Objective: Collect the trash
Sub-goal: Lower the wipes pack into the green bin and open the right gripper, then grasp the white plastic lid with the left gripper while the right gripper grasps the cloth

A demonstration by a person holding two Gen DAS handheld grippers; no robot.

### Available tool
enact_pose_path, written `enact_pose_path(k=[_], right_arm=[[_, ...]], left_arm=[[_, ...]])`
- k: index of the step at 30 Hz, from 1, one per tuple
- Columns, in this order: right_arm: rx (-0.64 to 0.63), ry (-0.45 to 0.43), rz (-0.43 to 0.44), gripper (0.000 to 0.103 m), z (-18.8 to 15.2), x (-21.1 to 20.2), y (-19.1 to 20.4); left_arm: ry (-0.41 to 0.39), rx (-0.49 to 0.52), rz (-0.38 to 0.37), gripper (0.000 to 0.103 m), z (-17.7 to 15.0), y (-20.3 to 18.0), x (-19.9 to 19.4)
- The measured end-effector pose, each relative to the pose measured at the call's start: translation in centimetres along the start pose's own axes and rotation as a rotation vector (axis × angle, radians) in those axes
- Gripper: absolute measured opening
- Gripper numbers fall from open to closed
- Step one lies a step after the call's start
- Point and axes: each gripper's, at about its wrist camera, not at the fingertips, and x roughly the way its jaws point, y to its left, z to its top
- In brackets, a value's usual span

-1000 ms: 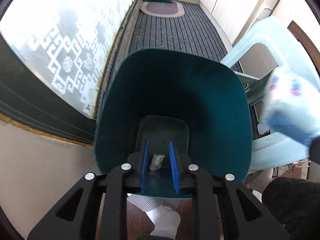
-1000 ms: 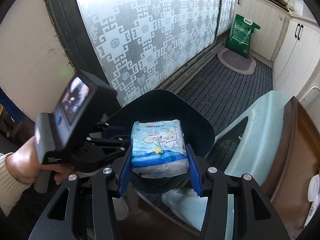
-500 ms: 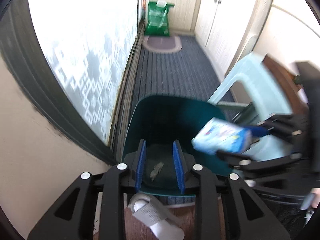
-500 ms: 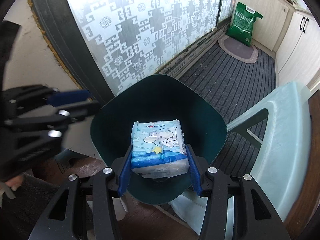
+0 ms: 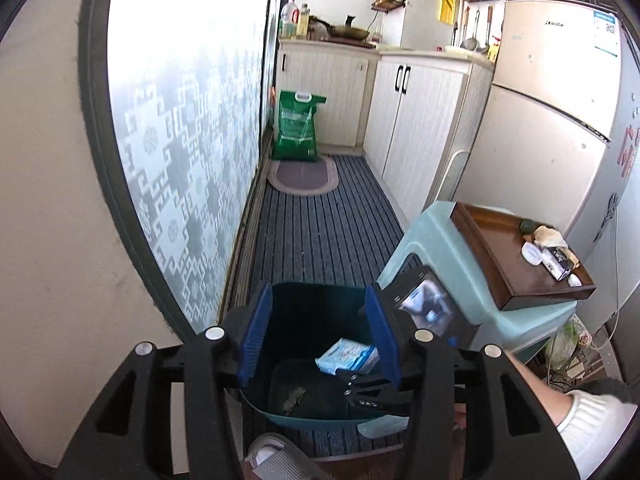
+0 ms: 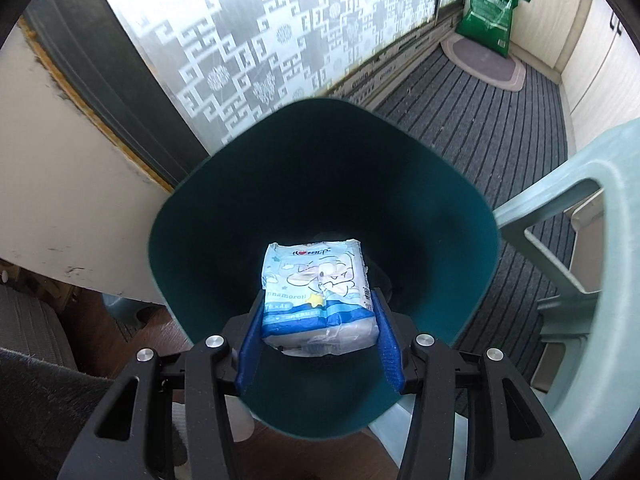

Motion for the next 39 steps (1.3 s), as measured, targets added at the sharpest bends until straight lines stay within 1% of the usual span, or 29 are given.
enact_pose_path(k=[5, 9, 11, 12, 13, 14, 16, 18, 19, 22, 24, 27, 28, 31, 37, 39], right_arm=[[0.009, 0.051, -0.005, 0.050, 0.0, 2.9, 0.0], [0.033, 0.076, -0.003, 0.054, -0.1, 4.5, 0.2], [0.032, 0.080, -0.010, 0.055, -0.1, 4.7, 0.2], [0.032, 0.080, -0.009, 0.058, -0.1, 4.7, 0.3], [0.032, 0.080, -0.006, 0.063, -0.2, 4.7, 0.4], [0.028, 0.078, -0.006, 0.065, -0.2, 4.6, 0.6], [0.014, 0.067, -0.017, 0.065, -0.2, 4.2, 0.9], [0.003, 0.044, -0.021, 0.065, -0.1, 3.4, 1.0], [0.002, 0.025, -0.016, 0.060, 0.0, 2.7, 1.1], [-0.008, -0.043, -0.003, 0.054, 0.6, 0.1, 1.2], [-0.022, -0.097, 0.006, 0.052, 0.8, -2.2, 1.6], [-0.045, -0.177, 0.021, 0.052, 0.9, -5.8, 2.2], [-0.051, -0.211, 0.020, 0.052, 0.9, -7.3, 2.3], [-0.063, -0.277, 0.010, 0.052, 0.4, -10.7, 2.3], [-0.058, -0.392, -0.032, 0.052, -1.6, -17.4, -0.1], [-0.046, -0.415, -0.044, 0.052, -1.8, -18.7, -1.5]], left_arm=[[-0.083, -0.011, -0.011, 0.053, 0.7, -0.2, -2.6], [-0.147, 0.005, -0.016, 0.057, 1.1, -0.6, -4.3], [-0.170, 0.009, -0.017, 0.063, 1.3, -0.8, -4.9], [-0.178, 0.006, -0.022, 0.065, 1.4, -0.8, -5.2], [-0.191, 0.001, -0.028, 0.066, 1.5, -0.8, -5.5], [-0.201, -0.002, -0.031, 0.070, 1.6, -0.8, -5.7], [-0.219, -0.005, -0.022, 0.075, 1.7, -0.9, -6.1], [-0.232, -0.012, -0.023, 0.075, 1.8, -0.8, -6.4], [-0.235, -0.016, -0.023, 0.075, 1.9, -0.8, -6.4], [-0.247, -0.028, -0.023, 0.075, 2.1, -0.6, -6.7], [-0.258, -0.032, -0.017, 0.075, 2.3, -0.6, -7.0], [-0.272, -0.042, -0.015, 0.075, 2.4, -0.4, -7.3], [-0.277, -0.046, -0.017, 0.075, 2.5, -0.4, -7.4], [-0.303, -0.050, -0.019, 0.076, 2.9, -0.6, -7.9], [-0.320, -0.060, -0.043, 0.077, 3.9, -1.6, -7.9], [-0.320, -0.056, -0.058, 0.077, 4.3, -2.5, -7.6]])
